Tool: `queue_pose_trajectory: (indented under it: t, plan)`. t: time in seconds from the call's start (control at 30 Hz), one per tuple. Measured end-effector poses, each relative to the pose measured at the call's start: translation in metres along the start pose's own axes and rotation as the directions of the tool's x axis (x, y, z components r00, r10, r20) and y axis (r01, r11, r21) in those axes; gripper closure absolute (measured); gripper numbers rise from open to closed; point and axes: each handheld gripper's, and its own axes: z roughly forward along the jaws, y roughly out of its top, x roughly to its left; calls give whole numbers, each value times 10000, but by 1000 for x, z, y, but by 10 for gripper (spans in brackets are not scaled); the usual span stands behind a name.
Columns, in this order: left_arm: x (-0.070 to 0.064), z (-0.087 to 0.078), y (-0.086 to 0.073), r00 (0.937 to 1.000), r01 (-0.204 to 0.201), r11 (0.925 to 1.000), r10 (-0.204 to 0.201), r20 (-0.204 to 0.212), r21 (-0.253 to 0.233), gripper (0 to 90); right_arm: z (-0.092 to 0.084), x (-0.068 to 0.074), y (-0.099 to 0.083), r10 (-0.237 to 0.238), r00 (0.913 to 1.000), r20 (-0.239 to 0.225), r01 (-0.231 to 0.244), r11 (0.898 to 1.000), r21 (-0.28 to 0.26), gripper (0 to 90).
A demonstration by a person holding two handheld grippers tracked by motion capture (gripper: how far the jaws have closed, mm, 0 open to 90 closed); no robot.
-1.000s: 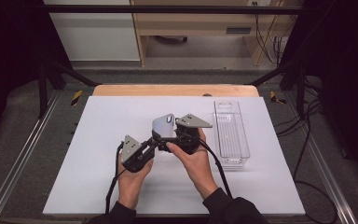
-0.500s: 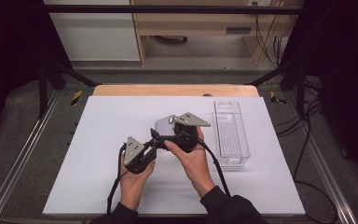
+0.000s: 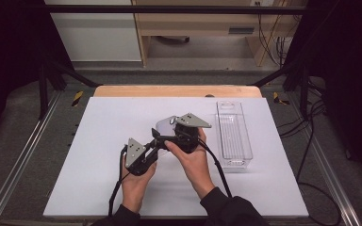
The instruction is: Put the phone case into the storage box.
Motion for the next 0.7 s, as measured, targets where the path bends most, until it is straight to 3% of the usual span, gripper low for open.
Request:
queue_pose_trajectory:
  t: [0.7]
  plan:
    - [0,0,0,9999,107,9999,-107,-27,57,809,2,2,-2,-46,9999,158,46,10000,-25,162]
